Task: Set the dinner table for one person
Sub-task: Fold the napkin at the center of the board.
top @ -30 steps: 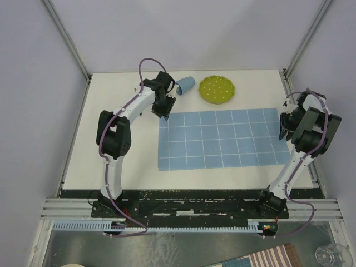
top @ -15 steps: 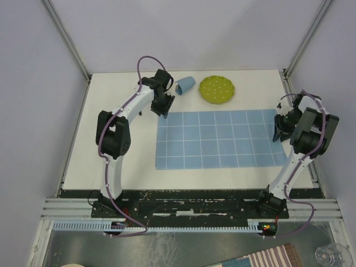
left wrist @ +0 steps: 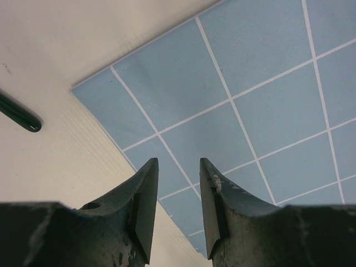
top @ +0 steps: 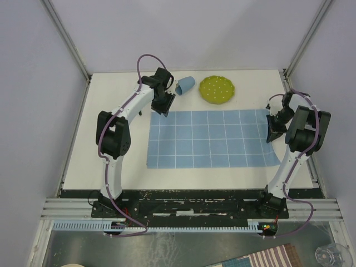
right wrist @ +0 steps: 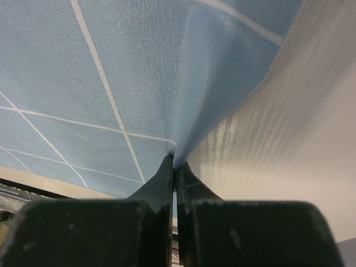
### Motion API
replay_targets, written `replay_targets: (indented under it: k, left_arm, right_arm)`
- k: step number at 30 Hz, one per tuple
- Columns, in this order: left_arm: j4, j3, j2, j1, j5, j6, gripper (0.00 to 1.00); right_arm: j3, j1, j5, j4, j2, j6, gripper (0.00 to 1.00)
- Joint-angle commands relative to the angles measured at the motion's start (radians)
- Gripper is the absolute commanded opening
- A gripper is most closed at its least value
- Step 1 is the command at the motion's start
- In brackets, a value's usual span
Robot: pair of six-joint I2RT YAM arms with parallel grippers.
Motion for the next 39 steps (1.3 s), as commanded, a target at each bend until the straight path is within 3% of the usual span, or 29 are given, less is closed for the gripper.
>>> replay_targets:
  k: [1,5,10,22,39]
  left_arm:
    - [-0.001,0.038,-0.030,0.006,0.024,0.048,0.42]
    - [-0.002,0.042,-0.022,0.007,0.035,0.049,0.42]
    - [-0.003,0.050,-0.007,0.007,0.050,0.046,0.42]
    - [-0.003,0.061,0.017,0.008,0.093,0.032,0.41]
    - [-0.002,0.049,0.014,0.007,0.117,0.027,0.41]
  right_arm:
    - [0.055,0.004,-0.032,0.009,-0.050,0.007,0.02]
    - [0.127,0.007,-0.068,-0.076,-0.093,-0.009,0.02]
    - [0.195,0.054,-0.004,-0.153,-0.151,-0.057,0.02]
    - [0.254,0.124,-0.106,-0.321,-0.164,-0.209,0.02]
    - [0.509,0.301,-0.236,-0.457,0.063,-0.265,0.02]
